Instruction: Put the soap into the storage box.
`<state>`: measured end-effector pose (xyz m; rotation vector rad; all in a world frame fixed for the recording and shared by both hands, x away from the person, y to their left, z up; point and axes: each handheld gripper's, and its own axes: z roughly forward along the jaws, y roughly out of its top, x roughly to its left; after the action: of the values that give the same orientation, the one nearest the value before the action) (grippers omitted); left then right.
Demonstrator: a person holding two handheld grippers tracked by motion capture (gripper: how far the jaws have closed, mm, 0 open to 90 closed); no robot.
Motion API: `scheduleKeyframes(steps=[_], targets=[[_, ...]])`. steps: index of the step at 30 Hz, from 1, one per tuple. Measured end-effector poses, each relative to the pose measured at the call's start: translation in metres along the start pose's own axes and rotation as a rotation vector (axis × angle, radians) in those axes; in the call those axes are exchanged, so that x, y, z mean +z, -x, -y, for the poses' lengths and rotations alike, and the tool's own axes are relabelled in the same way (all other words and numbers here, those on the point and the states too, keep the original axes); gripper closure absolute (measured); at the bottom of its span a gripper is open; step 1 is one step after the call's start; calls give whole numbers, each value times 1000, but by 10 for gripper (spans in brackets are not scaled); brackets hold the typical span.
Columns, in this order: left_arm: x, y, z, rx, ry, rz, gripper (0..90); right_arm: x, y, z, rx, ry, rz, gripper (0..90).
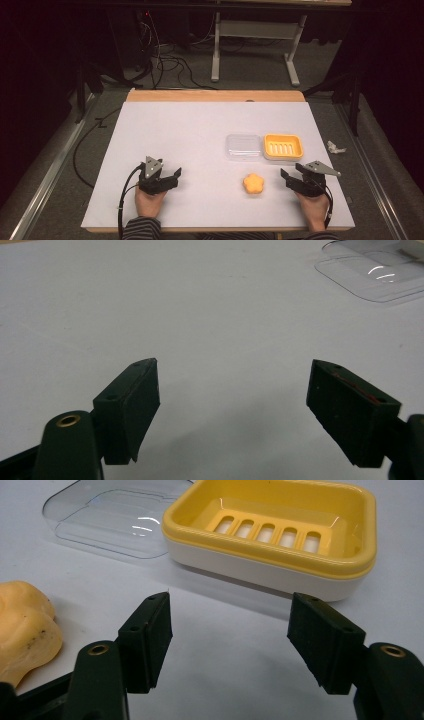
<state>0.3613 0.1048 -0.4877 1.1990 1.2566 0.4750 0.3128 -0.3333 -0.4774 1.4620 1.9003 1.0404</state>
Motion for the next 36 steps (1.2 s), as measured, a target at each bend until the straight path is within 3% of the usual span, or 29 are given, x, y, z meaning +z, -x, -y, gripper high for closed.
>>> scheduleKeyframes(steps=[18,23,34,36], targets=[[0,0,0,-5,0,5,219,1,2,-1,20,-18,-5,300],[0,0,-1,-8,0,6,219,2,2,-2,7,-22,-8,297],[0,0,-1,-6,0,5,219,-2,-5,-2,-8,-1,-33,289],[0,0,-1,-8,1,5,219,-4,-7,-2,7,8,-32,289]])
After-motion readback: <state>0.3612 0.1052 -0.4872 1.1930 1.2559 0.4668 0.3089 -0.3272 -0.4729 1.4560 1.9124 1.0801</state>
